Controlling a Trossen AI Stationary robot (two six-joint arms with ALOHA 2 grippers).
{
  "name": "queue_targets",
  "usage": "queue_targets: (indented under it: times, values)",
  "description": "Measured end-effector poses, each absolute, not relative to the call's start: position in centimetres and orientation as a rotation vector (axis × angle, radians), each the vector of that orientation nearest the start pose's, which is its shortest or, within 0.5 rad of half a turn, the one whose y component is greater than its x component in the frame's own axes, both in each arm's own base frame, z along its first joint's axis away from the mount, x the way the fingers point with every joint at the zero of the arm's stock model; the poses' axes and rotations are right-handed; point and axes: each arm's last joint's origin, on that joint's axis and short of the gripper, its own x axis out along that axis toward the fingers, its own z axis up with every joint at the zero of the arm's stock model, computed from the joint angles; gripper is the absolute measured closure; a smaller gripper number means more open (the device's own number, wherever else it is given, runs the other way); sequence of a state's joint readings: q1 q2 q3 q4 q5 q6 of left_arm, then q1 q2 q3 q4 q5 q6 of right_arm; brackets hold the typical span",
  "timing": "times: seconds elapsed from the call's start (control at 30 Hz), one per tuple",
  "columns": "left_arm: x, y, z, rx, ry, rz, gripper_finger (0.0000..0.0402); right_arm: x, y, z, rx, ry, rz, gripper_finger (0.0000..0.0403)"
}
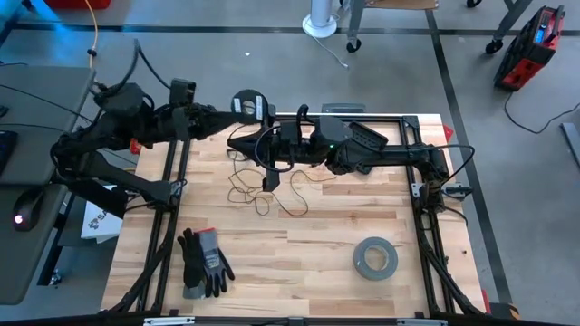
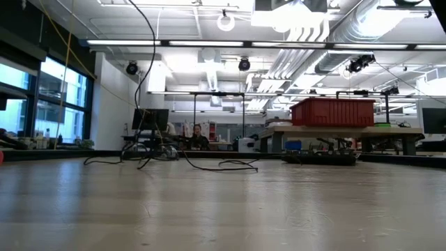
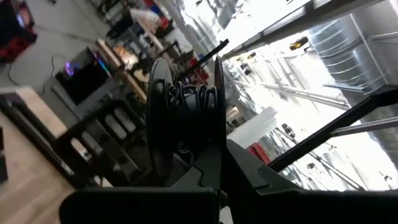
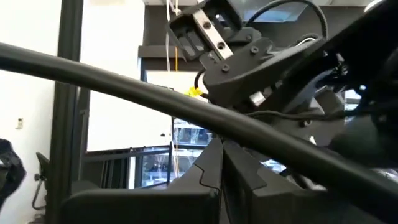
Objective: Coil cords
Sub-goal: Coil the black wire on the black spool
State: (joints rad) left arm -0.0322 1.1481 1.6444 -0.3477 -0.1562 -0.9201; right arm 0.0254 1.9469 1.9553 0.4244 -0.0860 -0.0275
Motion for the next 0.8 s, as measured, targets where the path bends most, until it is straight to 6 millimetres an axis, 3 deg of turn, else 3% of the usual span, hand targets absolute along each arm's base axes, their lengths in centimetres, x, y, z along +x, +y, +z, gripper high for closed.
queue_targets:
  times: [0.3,0.8]
  values:
    - [20.4,-0.5,52.5,-1.1,-0.142,-0.041,0.0401,45.3,0.5,44.7,-0.033,-0.438,0.001,0.0403]
    - [19.7,-1.9,53.2,-1.249,-0.074,-0.272,0.0401,45.0,0.0,45.4,-0.148,-0.527,-0.058,0.0403]
